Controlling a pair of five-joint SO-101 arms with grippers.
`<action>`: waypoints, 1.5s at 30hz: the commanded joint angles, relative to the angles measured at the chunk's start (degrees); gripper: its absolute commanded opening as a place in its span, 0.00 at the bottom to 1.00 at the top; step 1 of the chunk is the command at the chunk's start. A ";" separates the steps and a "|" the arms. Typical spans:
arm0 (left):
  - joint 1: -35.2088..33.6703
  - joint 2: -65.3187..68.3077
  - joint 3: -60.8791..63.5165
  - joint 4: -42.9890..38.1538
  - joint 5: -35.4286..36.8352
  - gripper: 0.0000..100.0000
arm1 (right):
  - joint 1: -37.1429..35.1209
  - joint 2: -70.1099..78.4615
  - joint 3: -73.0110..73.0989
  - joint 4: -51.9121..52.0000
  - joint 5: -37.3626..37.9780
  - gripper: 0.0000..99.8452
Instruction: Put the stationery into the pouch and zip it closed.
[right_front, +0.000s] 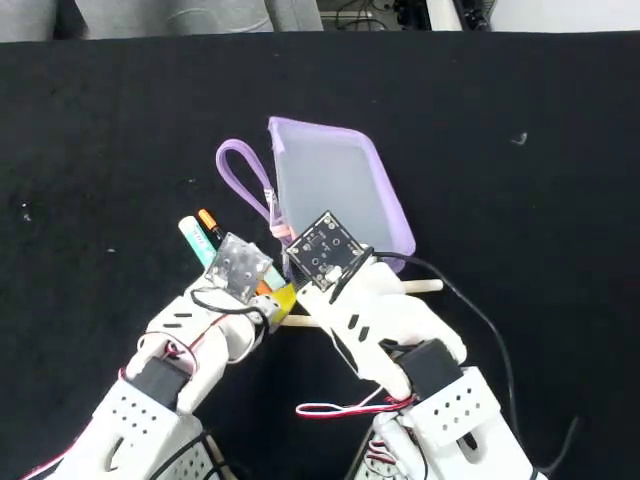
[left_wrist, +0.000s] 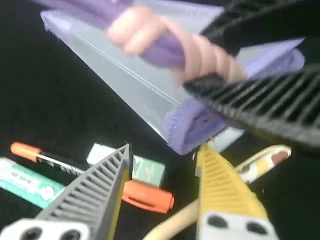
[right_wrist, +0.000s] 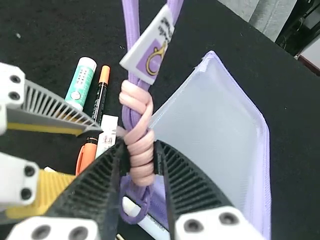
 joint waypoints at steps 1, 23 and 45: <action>0.75 -5.63 0.75 -1.32 0.26 0.21 | -0.53 -1.10 -3.21 -1.23 -0.35 0.01; 1.45 -13.36 3.74 3.96 -2.73 0.22 | -0.44 -1.10 -3.38 -1.49 -0.35 0.01; 0.84 2.46 -1.63 -6.33 -0.97 0.22 | -0.44 -1.10 -3.30 -1.23 -0.35 0.01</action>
